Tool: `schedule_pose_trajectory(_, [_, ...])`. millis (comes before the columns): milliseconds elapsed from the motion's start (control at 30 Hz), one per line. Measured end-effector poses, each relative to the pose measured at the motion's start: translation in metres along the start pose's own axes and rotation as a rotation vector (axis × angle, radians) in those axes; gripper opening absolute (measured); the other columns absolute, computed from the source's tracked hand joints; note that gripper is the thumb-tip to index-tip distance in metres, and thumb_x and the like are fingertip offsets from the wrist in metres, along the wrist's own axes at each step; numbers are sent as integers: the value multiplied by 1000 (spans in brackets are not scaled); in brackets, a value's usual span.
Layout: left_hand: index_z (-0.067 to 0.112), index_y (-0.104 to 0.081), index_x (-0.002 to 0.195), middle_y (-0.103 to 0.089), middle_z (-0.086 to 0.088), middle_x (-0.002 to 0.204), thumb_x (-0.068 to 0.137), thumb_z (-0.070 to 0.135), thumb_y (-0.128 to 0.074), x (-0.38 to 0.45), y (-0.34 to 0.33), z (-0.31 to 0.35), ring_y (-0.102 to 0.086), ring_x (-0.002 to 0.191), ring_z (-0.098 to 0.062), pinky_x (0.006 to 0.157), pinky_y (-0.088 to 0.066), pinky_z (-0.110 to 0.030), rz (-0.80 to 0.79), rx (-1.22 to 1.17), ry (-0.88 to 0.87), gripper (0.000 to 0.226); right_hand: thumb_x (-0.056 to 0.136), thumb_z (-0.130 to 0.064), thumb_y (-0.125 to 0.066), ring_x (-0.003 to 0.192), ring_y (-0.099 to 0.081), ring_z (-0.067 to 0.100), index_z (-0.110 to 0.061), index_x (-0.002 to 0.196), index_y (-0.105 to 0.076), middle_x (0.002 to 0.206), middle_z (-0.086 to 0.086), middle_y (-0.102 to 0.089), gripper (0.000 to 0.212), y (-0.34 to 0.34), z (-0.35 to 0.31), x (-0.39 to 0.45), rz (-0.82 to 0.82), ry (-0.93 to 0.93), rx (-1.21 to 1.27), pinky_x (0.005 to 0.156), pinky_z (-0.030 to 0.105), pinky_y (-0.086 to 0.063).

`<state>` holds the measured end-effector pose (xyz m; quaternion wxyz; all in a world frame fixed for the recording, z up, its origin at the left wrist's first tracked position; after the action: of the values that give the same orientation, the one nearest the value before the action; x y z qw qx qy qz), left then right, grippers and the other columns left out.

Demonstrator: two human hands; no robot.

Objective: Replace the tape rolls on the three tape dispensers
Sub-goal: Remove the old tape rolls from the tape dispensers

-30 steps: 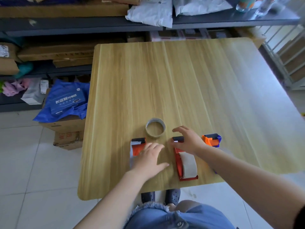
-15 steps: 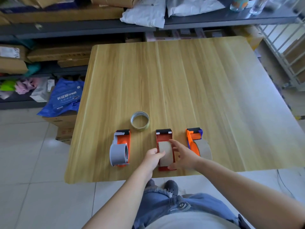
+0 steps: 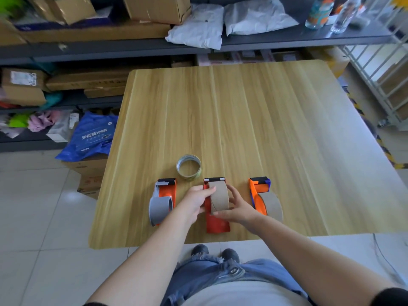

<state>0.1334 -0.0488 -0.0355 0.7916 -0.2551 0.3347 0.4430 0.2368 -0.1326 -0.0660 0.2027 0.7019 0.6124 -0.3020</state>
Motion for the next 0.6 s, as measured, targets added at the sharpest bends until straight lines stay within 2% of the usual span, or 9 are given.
schedule_pose_trajectory(100, [12,-62,97,-68,-6,88,88,15,-61,-1,4,0,-64,79,-18,67,-54,-30,-22,19,4,10,81,-2,-69,108,-57,23,-29,142,-26,126,3,-49,80,1,-12,3,-9,-23,180,85,37,-52])
schedule_pose_trajectory(200, [10,-62,101,-68,-7,89,91,18,-58,-2,6,2,-65,79,-18,65,-55,-30,-67,12,8,13,83,-11,-69,105,-59,23,-32,135,-33,126,3,-52,67,-1,-15,5,-57,-64,149,88,40,-50])
schedule_pose_trajectory(267, [8,-60,110,-67,-8,93,94,20,-53,-1,7,3,-64,83,-19,73,-55,-33,-83,14,14,21,77,-16,-72,102,-60,23,-32,134,-35,123,4,-55,70,-1,-14,8,-64,-85,139,88,40,-50])
schedule_pose_trajectory(333, [11,-59,111,-67,-9,98,96,21,-48,1,10,-1,-63,86,-19,79,-53,-36,-88,14,26,22,75,-16,-72,101,-60,25,-29,136,-36,120,10,-56,72,2,-14,10,-24,-106,124,86,40,-52])
schedule_pose_trajectory(400, [13,-60,109,-68,-10,102,97,19,-45,3,13,-7,-63,89,-21,83,-52,-38,-74,32,29,20,63,-24,-78,98,-60,25,-28,135,-36,120,14,-54,83,8,-16,10,18,-99,80,73,33,-54])
schedule_pose_trajectory(467, [12,-61,104,-70,-10,98,96,16,-46,4,17,-16,-64,86,-21,81,-52,-36,-31,66,32,18,52,-28,-78,97,-60,26,-28,134,-38,119,15,-53,91,18,-19,10,59,-77,45,66,29,-52])
schedule_pose_trajectory(533, [11,-62,96,-70,-6,87,95,15,-47,5,19,-27,-64,80,-18,74,-50,-32,-6,98,52,16,61,-20,-74,96,-60,26,-26,134,-38,119,15,-54,81,29,-23,9,101,-51,67,68,30,-51])
schedule_pose_trajectory(600, [13,-62,96,-70,-6,88,95,14,-48,6,18,-35,-63,85,-19,75,-48,-30,14,128,77,14,65,-17,-70,97,-59,25,-25,135,-36,119,11,-55,78,37,-28,9,115,-34,83,73,33,-51])
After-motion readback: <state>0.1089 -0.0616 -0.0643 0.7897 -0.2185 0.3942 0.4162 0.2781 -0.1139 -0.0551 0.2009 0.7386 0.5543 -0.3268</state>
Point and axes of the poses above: each hand's wrist, its own x-axis towards the middle knuckle, its own y-axis out of the back of the hand, z = x × y, the point moved 4 cm from there along x, towards the middle knuckle
